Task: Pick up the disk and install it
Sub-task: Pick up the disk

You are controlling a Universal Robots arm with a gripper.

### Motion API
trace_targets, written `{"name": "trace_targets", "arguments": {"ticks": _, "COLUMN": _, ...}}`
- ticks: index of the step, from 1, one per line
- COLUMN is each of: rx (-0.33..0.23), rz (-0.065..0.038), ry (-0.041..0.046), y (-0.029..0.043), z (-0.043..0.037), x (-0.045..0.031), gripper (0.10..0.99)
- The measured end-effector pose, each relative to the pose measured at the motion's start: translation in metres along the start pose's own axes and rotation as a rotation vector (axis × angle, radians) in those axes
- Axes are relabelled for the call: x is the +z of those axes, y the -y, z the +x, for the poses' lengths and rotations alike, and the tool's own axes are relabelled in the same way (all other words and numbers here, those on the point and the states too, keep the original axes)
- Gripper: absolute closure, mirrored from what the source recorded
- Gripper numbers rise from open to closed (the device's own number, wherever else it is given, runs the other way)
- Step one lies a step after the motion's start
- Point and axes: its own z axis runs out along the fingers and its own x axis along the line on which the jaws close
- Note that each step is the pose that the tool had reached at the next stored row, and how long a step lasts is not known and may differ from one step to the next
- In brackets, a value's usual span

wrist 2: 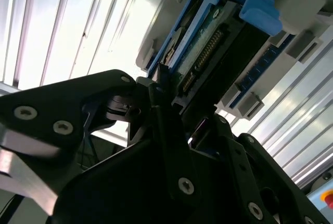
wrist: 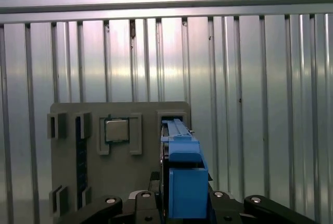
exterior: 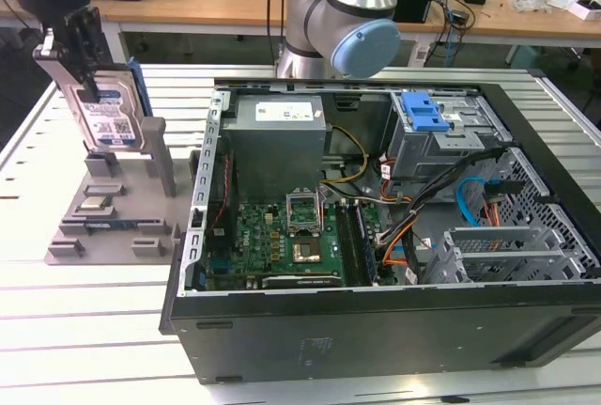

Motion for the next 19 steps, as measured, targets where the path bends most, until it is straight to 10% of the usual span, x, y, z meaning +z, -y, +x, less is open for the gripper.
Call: {"name": "trace_targets", "arguments": {"ticks": 19, "rx": 0.0, "rz": 0.0, "ry": 0.0, "y": 0.0005, "z": 0.0, "x": -0.0367, "gripper": 0.722}}
